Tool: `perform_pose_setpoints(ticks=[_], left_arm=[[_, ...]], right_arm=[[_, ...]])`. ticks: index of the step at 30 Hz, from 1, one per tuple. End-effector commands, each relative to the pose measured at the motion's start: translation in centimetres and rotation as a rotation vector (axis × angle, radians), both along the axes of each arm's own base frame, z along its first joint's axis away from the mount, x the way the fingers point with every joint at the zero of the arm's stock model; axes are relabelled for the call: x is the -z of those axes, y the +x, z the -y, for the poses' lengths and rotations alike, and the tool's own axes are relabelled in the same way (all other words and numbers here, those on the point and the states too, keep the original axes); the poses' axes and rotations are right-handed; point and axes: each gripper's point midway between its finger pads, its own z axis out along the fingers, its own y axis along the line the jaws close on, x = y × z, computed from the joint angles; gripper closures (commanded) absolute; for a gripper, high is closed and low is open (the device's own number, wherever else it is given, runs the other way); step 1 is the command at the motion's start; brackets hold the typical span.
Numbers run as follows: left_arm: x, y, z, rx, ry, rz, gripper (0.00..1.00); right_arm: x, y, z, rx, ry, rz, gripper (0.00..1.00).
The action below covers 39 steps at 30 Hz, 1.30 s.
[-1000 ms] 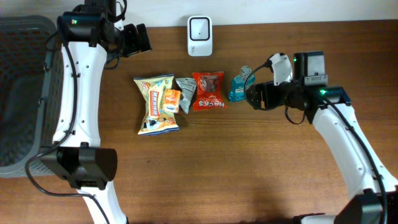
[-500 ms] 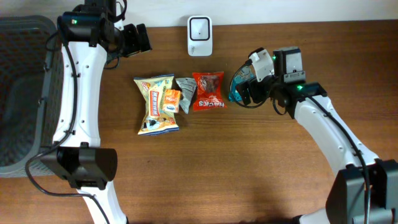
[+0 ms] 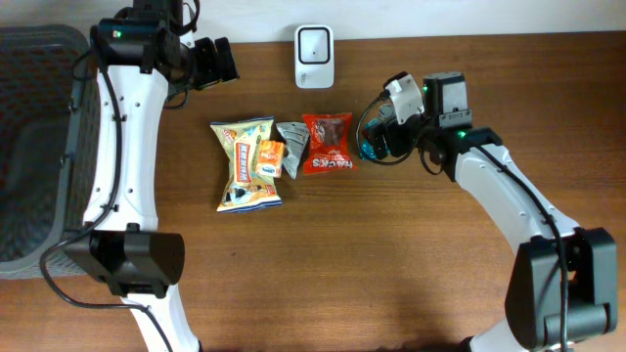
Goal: Scan the item barcode
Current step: 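Lift the bottle with the right gripper and hold it to the scanner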
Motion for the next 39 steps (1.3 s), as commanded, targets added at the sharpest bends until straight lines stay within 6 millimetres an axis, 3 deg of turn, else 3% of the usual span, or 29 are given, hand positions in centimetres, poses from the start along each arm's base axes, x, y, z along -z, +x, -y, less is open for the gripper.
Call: perform_pose_setpoints(ticks=[1,14,20,31,33,39], left_arm=[[-0.4,-0.1,-0.1,-0.009,0.005,0.009,0.01],[-0.4,0.0,-0.6,-0.019,0.005,0.009,0.01],[-0.4,-0.1,-0.5,-0.018,0.005,0.009,0.01],[-0.4,-0.1,-0.5,-0.018,0.005,0.009,0.01],[-0.4,0.0,-0.5,-0.018,0.005,0.009,0.01],[-0.4,0.0,-0.7,-0.022,0.005,0.009,0.01]], right_arm=[[1.6,0.3,-0.5,0.0,0.009,-0.033,0.02],[1.8,0.4,-0.5,0.019,0.024,-0.044,0.06],[4.2,0.5,-0.5,0.065,0.051,-0.115,0.06],[2.8,1.8,-0.7,0.127,0.121,-0.078,0.16],[2.7,1.8,-0.7,0.144,0.133,-0.09,0.27],[0.6,2.1,-0.2,0.265,0.158,-0.177,0.27]])
